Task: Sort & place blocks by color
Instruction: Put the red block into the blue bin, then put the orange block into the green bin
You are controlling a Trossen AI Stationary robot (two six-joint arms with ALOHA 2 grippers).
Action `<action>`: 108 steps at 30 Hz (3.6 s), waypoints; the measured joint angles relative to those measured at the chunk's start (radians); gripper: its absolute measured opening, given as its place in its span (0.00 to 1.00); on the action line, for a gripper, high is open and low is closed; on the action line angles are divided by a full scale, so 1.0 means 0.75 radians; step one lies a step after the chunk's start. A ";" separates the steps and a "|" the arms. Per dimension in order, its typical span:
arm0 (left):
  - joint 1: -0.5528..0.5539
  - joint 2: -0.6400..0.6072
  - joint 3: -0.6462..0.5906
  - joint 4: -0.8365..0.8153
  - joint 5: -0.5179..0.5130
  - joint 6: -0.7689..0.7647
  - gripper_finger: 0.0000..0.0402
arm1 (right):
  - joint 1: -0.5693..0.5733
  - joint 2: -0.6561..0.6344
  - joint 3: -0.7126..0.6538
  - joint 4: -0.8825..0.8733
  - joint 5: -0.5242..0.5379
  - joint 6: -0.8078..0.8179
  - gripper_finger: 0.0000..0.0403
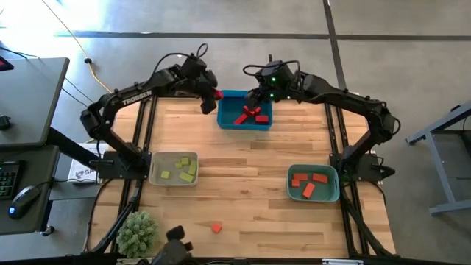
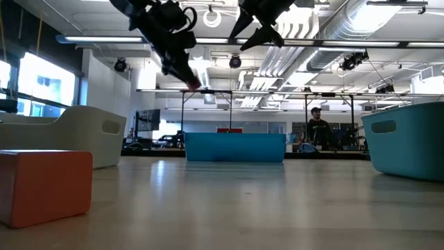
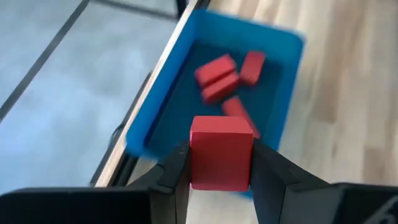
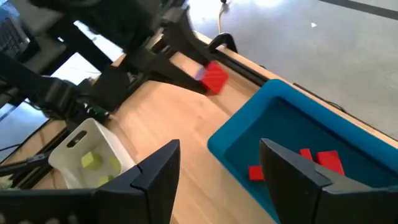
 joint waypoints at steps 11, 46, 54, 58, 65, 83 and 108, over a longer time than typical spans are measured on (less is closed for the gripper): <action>-0.065 0.141 -0.001 0.228 0.224 -0.059 0.26 | 0.077 0.000 0.000 -0.001 0.133 0.011 0.51; -0.046 0.424 0.082 0.103 0.184 -0.280 0.50 | 0.191 0.000 0.000 -0.060 0.212 0.039 0.51; -0.101 0.414 0.199 -0.347 0.195 -0.233 0.50 | 0.180 0.000 0.000 -0.068 0.248 0.008 0.51; -0.165 0.365 0.198 -0.513 0.194 -0.238 0.50 | 0.173 0.000 0.000 -0.149 0.234 -0.113 0.51; -0.323 0.229 0.198 -0.560 0.174 -0.380 0.50 | 0.152 -0.019 -0.001 -0.407 0.195 -0.174 0.51; -0.999 0.138 0.198 -0.638 -0.150 -0.661 0.50 | 0.163 -0.018 -0.001 -0.679 0.205 -0.356 0.51; -1.543 0.209 0.198 -0.461 -0.315 -0.619 0.50 | 0.163 -0.017 -0.001 -0.627 0.205 -0.349 0.51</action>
